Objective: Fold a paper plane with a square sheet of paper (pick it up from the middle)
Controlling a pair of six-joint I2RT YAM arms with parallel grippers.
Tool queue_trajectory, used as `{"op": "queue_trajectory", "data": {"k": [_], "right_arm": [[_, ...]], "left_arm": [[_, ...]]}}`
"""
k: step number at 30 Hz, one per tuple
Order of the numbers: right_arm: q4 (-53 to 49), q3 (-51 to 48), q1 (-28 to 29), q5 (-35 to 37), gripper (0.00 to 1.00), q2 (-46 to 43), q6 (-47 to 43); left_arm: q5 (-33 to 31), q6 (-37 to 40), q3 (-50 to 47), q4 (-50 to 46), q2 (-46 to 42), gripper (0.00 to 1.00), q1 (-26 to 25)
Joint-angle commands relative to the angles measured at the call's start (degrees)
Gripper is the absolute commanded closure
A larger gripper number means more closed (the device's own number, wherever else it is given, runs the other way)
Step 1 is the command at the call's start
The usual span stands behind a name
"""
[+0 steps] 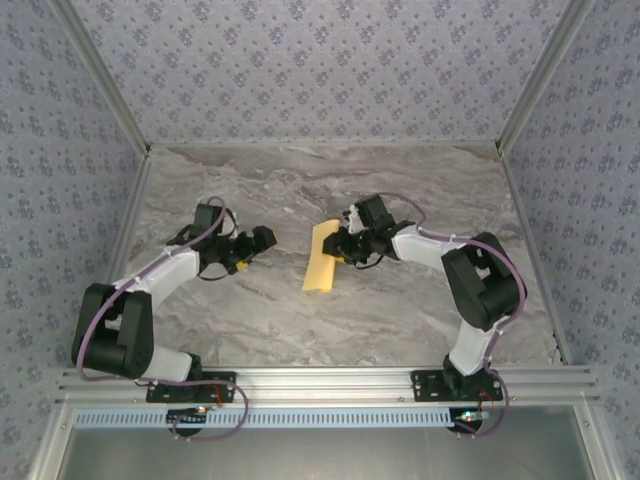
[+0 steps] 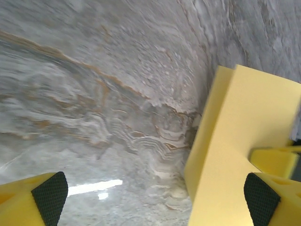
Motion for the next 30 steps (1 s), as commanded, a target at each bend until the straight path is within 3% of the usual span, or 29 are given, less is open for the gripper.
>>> {"op": "queue_trajectory", "data": {"k": [1,12,18,30], "right_arm": [[-3.4,-0.4,-1.5,-1.6,0.68,2.4,-2.8],[-19.9,3.1,-3.9,9.7,0.51,2.6,-13.4],[-23.6,4.4,-2.7,14.5,0.50,3.2,-14.9],[-25.6,6.3,-0.7,18.6,0.54,6.0,-12.8]], "left_arm": [[1.8,-4.0,-0.2,5.9,2.2,0.01,-3.0],[0.5,-7.4,1.9,10.0,7.6,0.04,-10.8],[0.9,-10.1,2.5,13.3,8.8,0.18,-14.1],[4.0,-13.6,7.8,19.7,18.7,0.70,-20.5]]}}
